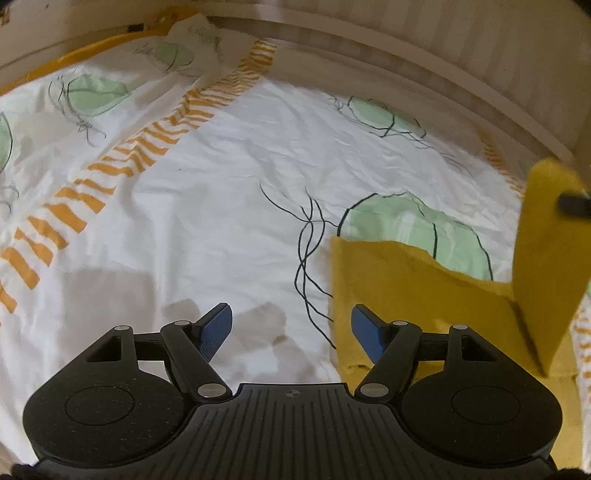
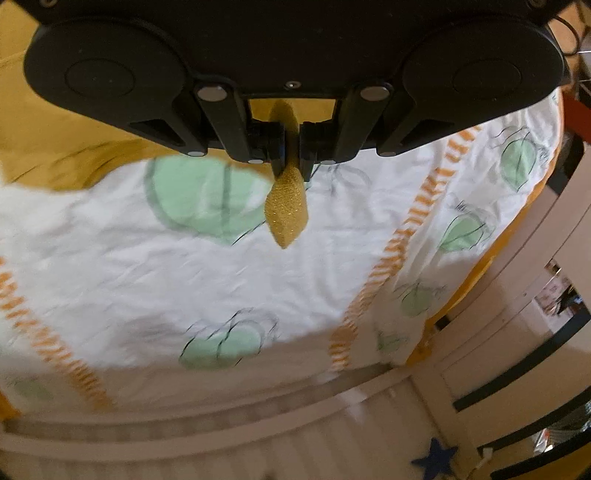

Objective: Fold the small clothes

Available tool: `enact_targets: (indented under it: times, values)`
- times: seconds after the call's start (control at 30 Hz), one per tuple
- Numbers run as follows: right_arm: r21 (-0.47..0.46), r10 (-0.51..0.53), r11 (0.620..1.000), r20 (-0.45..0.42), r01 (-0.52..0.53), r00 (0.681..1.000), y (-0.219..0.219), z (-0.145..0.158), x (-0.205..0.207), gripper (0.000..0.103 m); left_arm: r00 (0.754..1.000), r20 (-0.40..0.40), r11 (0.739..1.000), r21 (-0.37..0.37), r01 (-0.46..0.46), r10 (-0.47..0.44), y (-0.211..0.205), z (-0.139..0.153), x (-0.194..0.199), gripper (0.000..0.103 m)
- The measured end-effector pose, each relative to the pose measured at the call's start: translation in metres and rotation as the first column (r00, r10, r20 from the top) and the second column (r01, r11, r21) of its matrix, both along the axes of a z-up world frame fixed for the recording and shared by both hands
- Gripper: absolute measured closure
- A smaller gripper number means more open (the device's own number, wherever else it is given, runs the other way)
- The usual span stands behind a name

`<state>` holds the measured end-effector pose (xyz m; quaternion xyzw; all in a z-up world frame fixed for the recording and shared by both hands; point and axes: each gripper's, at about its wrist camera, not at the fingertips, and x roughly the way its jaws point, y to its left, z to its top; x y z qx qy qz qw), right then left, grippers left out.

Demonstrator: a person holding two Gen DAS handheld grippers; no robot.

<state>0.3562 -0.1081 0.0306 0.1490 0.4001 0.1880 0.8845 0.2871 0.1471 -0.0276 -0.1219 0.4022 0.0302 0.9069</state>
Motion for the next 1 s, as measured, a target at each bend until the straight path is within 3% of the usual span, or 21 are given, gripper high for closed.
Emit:
enact_targets:
  times: [0.3, 0.43, 0.5, 0.6, 0.77, 1.0]
  values:
    - [-0.018, 0.026, 0.999, -0.048, -0.027, 0.999, 0.038, -0.054, -0.007, 0.086, 1.000, -0.001, 0.999, -0.031, -0.024, 0.024, 0.007, 0.000, 0.000, 0.033]
    - [-0.030, 0.046, 0.998, -0.047, -0.047, 0.998, 0.046, -0.066, -0.008, 0.079, 1.000, -0.001, 0.999, -0.033, -0.027, 0.027, 0.008, 0.000, -0.001, 0.033]
    - [0.009, 0.056, 0.998, -0.049, -0.056, 0.997, 0.049, -0.072, -0.008, 0.074, 1.000, -0.001, 0.999, -0.034, -0.026, 0.026, 0.009, -0.001, 0.000, 0.033]
    - [0.045, 0.066, 0.997, -0.032, -0.064, 0.997, 0.045, -0.071, -0.012, 0.054, 0.999, -0.016, 0.999, -0.038, -0.030, 0.029, 0.009, -0.005, 0.002, 0.033]
    - [0.037, 0.049, 0.998, 0.017, -0.049, 0.999, 0.020, -0.061, -0.029, 0.046, 0.999, -0.036, 0.999, -0.035, -0.023, 0.021, 0.008, -0.012, 0.005, 0.033]
    - [-0.004, -0.043, 0.999, 0.009, 0.043, 0.999, -0.049, -0.062, -0.067, 0.045, 0.997, -0.082, 0.999, -0.053, 0.008, -0.012, 0.006, -0.029, -0.008, 0.033]
